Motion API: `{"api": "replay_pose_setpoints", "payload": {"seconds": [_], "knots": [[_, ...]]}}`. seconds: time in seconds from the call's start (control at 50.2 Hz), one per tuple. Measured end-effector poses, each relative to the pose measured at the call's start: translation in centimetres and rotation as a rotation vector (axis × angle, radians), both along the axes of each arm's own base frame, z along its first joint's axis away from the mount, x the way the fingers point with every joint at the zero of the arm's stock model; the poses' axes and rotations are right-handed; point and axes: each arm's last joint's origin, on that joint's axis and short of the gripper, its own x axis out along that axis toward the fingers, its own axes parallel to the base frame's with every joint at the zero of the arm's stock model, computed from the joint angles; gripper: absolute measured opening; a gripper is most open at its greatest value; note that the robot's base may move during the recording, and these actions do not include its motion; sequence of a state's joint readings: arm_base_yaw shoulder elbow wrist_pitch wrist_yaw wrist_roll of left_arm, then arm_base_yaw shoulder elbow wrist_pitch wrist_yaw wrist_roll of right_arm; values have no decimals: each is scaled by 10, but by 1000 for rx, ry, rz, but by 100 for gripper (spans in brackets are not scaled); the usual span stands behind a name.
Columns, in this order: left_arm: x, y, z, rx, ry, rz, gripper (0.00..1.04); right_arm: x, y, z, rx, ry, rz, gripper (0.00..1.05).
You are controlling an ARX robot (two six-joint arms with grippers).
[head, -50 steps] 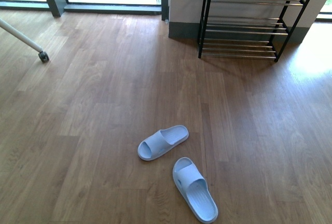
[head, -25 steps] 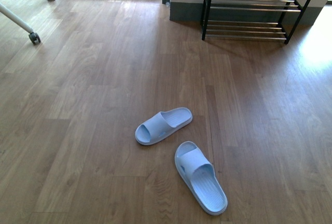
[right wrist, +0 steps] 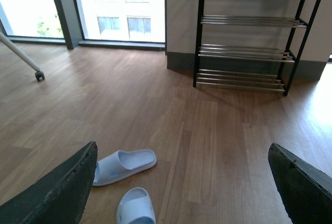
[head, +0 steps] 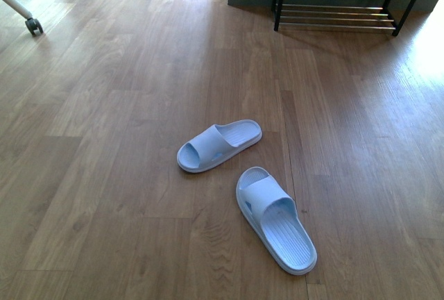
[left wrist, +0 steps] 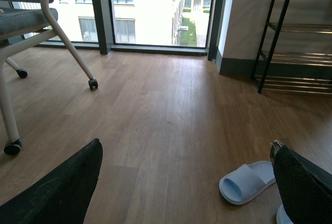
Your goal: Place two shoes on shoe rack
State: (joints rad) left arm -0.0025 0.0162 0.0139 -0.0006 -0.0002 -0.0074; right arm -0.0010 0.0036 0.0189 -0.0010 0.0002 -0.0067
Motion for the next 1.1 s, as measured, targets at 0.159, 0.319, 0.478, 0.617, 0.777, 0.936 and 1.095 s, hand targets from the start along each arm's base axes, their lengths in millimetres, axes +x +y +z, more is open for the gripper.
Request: {"api": "replay_pose_setpoints", "payload": {"seconds": [0.159,0.319,0.478,0.617,0.777,0.936,1.095], "knots": [[0,0,0,0,0,0,95,0,0,0,0,0,0,95],[0,0,0,0,0,0,95,0,0,0,0,0,0,95],[0,0,0,0,0,0,95,0,0,0,0,0,0,95],[0,0,0,0,0,0,95,0,0,0,0,0,0,95],[0,0,0,0,0,0,95,0,0,0,0,0,0,95],[0,0,0,0,0,0,95,0,0,0,0,0,0,95],[0,0,0,0,0,-1,95,0,0,0,0,0,0,95]]}}
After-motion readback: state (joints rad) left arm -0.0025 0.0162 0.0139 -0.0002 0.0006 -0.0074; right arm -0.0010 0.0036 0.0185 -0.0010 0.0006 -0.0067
